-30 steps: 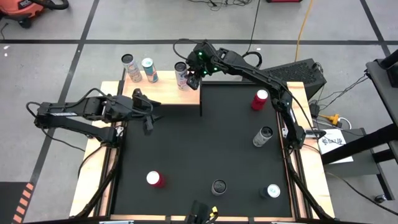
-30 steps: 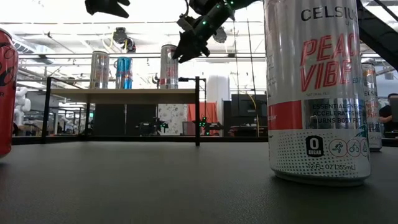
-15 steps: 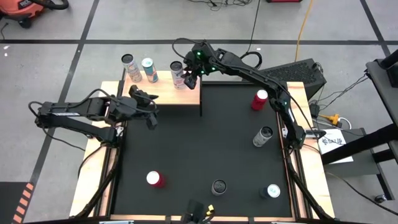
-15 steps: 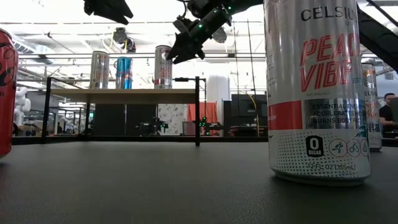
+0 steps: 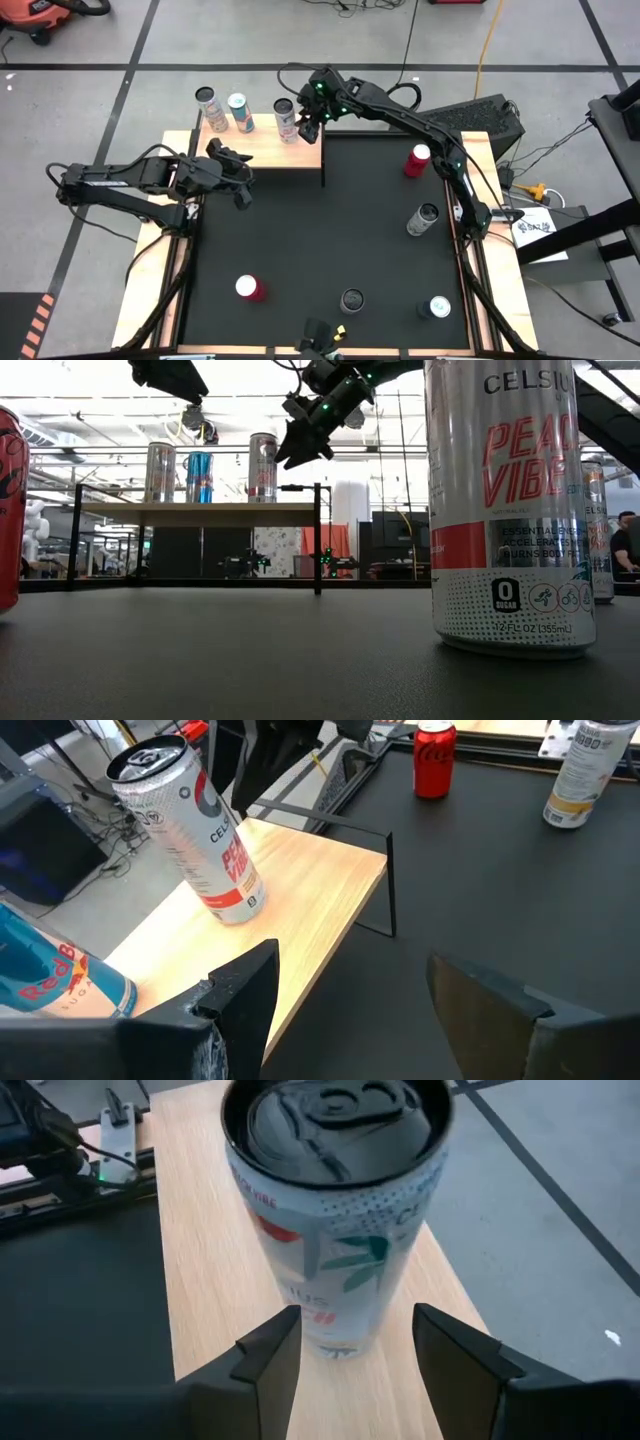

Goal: Place canned beverage on shelf
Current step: Put the top white pink soda can on the shelf

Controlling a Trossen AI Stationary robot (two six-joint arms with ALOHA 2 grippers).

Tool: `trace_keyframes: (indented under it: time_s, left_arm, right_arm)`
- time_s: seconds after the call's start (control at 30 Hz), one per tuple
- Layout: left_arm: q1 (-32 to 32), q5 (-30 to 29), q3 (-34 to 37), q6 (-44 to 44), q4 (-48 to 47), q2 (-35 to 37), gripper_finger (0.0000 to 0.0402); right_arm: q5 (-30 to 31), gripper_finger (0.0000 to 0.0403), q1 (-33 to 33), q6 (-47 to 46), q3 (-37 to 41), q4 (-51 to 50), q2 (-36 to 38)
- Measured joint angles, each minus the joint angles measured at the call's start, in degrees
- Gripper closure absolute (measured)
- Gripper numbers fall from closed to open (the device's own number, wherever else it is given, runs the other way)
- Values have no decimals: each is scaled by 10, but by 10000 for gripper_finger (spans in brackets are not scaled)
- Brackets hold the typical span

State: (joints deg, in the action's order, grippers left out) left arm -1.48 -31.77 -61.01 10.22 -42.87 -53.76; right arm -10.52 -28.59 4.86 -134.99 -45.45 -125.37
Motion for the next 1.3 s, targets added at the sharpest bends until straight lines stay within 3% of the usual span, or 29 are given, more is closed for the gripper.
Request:
trace_keyframes:
  time_s: [0.77, 1.3]
  left_arm:
    - [0, 0, 0, -1, 1, 0, 148]
    - [0, 0, 0, -1, -1, 0, 148]
  right_arm:
    - [-17, 229, -2, -14, 0, 87, -12]
    - [-32, 229, -2, -30, 0, 94, -12]
